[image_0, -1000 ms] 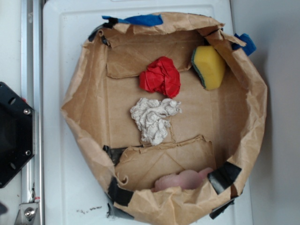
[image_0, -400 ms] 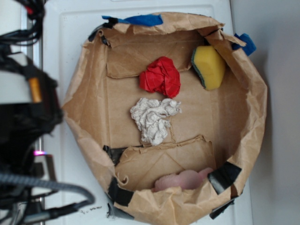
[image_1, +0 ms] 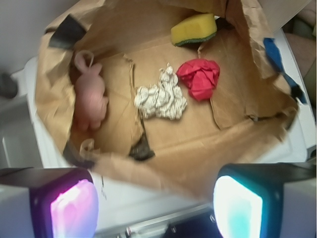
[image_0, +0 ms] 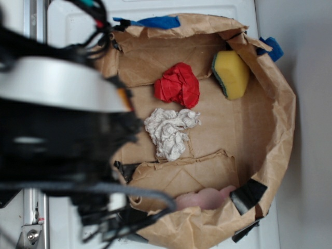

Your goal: Grab the white paper.

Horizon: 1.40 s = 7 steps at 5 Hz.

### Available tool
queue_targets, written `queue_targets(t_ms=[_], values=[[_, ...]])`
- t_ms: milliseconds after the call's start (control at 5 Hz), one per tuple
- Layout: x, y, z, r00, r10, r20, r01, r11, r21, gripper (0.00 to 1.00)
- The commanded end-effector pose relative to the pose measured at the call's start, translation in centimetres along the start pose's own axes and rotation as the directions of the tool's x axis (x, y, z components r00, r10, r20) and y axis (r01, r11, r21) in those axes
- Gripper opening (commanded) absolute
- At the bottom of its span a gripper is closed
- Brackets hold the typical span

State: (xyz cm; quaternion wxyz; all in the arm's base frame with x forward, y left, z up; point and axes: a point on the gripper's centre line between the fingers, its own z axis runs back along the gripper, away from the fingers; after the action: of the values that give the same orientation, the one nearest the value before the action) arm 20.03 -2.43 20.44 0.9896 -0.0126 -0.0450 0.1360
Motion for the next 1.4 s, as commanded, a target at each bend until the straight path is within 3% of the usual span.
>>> queue_targets(t_ms=[0, 400, 600, 1000, 1200], values=[[2.4, 0.4, 0.4, 0.964, 0.263, 0.050, -0.260, 0.964, -0.049, 1.00], [2.4, 0.4, 0.4, 0.964, 0.263, 0.050, -0.260, 0.964, -0.049, 1.00], [3.7, 1.3, -1.4, 0.938, 0.346, 0.023, -0.344, 0.937, -0.066, 1.00], [5.9, 2.2, -6.0, 0.895, 0.441, 0.068, -0.435, 0.897, -0.080, 1.00], [5.8, 2.4, -7.8, 0.897, 0.436, 0.065, -0.434, 0.900, -0.048, 1.00]])
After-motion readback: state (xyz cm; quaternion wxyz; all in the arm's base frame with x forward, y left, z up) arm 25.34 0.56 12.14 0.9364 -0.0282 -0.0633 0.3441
